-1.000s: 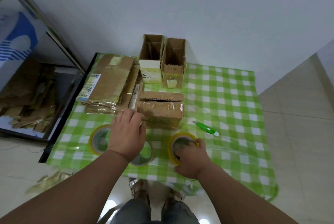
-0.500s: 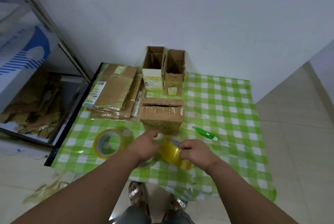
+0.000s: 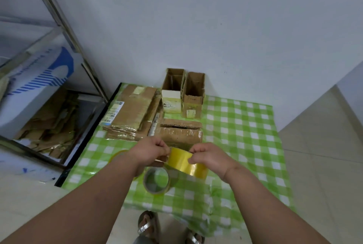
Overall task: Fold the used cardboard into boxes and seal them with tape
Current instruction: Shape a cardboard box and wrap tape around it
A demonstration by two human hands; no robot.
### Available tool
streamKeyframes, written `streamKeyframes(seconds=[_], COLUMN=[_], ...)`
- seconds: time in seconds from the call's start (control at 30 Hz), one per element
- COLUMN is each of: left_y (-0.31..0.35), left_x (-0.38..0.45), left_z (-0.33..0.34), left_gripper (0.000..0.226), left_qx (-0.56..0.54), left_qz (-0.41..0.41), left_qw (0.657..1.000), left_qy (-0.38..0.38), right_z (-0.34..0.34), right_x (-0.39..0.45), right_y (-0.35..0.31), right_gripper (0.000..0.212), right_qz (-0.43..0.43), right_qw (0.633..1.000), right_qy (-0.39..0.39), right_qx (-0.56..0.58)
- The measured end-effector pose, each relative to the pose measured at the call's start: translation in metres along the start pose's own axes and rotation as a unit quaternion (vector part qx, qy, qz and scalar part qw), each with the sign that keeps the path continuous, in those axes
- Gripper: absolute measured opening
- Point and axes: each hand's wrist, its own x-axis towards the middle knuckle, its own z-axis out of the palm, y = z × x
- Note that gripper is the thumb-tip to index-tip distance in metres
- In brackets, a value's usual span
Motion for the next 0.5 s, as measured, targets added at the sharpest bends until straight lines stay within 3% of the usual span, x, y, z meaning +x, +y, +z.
streamKeyframes(seconds=[0.23,0.4,0.5], left_y=[0.034,0.055,0.060], left_x=[-0.006,-0.001,0.008], left_z=[-0.033,-0.034,-0.044], left_gripper=[0.012,0.016,0.019], left_qx=[-0.027,-0.058,-0.107], left_qz=[0.039,0.071,0.069], left_qw=[0.999,0.995,0.988], left_qy=[0.017,0.045,0.083], right_z=[-0.026,-0.043,-0.057], right_x=[0.002,0.009,0.011], right_y=[-0.036,-0.051,-0.058], right_gripper=[0.034,0.023,0.034], right_qz=[-0.048,-0.082,-0.103], right_qw=[0.998,0.996,0.995], right_qy=[-0.037,-0.010,0.017], right_qx=[-0.009,0.036,0.005])
